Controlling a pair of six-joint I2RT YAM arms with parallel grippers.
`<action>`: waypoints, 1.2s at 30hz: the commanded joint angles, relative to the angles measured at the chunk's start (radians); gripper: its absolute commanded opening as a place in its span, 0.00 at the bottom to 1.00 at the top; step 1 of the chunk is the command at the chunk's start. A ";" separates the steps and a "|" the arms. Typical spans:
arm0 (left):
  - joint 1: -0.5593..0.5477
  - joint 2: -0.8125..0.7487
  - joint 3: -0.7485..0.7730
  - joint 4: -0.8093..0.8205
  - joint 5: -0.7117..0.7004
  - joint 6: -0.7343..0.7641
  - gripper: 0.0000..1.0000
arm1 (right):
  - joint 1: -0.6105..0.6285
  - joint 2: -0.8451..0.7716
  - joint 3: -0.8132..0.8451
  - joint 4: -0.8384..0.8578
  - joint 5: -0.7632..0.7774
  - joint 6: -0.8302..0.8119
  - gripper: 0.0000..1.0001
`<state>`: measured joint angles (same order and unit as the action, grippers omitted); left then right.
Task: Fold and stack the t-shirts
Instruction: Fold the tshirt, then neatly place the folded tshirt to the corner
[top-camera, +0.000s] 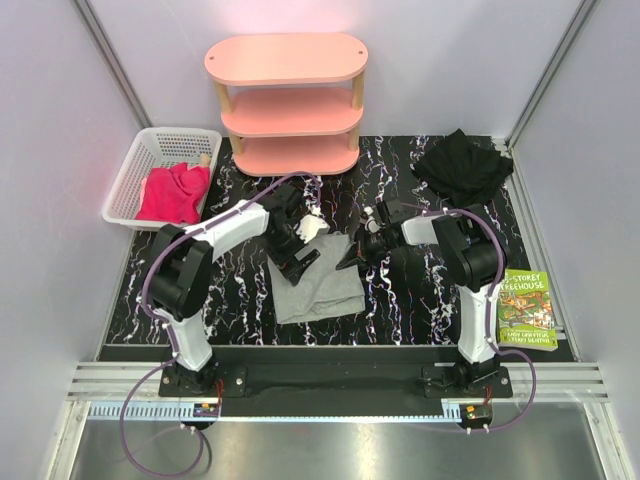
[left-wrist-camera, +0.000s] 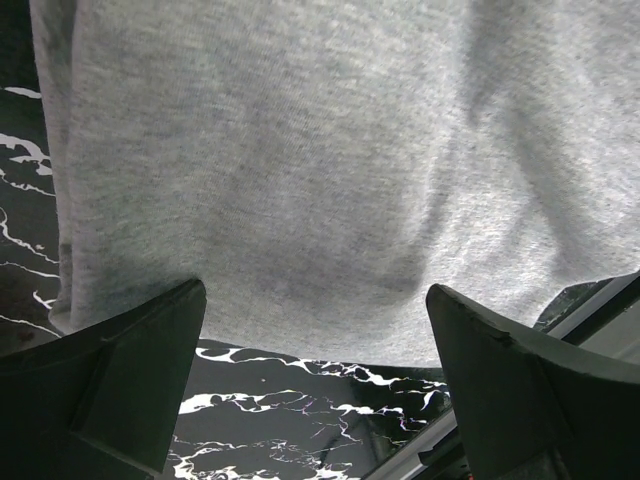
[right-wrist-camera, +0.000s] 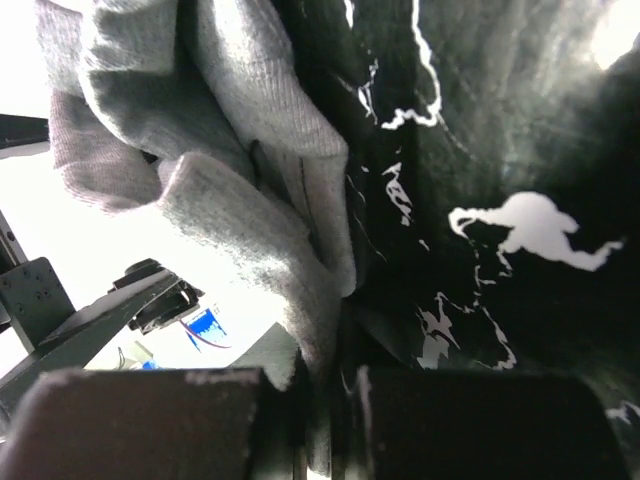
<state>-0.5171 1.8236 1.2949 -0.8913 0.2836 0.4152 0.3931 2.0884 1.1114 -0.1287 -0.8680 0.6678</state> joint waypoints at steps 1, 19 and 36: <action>0.003 -0.061 -0.011 0.014 0.002 0.011 0.99 | 0.021 0.015 -0.028 -0.031 0.112 -0.008 0.00; 0.367 -0.492 0.035 -0.155 0.106 0.111 0.99 | -0.384 0.031 0.795 -0.716 0.515 -0.231 0.00; 0.437 -0.534 -0.057 -0.167 0.134 0.140 0.99 | -0.508 0.487 1.687 -1.030 0.453 -0.217 0.00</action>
<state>-0.0948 1.3212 1.2404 -1.0676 0.3859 0.5323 -0.0509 2.5755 2.6362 -1.0931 -0.3588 0.4335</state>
